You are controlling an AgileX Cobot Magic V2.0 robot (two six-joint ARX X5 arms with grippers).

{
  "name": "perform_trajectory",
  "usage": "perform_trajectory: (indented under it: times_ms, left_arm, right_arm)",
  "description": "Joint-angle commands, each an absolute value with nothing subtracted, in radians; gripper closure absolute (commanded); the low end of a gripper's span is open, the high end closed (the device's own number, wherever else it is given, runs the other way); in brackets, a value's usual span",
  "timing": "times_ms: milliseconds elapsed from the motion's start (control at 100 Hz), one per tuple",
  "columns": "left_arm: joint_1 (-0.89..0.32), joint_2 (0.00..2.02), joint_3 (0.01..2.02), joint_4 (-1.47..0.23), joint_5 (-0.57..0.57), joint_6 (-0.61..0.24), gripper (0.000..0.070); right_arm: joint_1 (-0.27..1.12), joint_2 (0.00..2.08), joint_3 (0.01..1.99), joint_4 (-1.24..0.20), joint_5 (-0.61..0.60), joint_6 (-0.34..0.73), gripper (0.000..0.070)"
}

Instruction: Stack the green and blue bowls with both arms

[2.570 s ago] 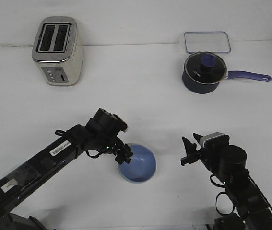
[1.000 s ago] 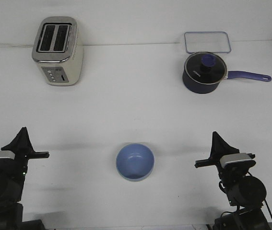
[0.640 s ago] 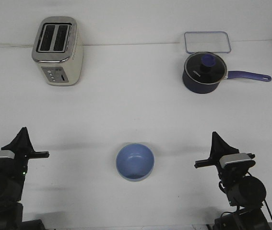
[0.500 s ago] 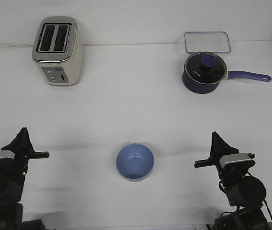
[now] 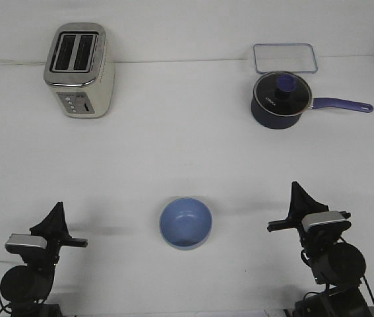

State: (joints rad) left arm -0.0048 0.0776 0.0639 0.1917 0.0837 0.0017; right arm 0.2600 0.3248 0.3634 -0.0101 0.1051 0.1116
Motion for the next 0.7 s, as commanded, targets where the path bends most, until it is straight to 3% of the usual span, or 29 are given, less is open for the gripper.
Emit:
perform_trajectory:
  times_ms: [0, 690]
  left_arm:
    - [-0.007, 0.045, 0.048, 0.191, 0.075, -0.011, 0.0685]
    - [-0.008, 0.009, 0.014, 0.158, 0.044, -0.035, 0.0685]
  right_arm:
    - [0.262, 0.328, 0.366, 0.001, 0.105, 0.108, 0.07]
    - [0.262, 0.328, 0.366, 0.001, 0.105, 0.108, 0.07]
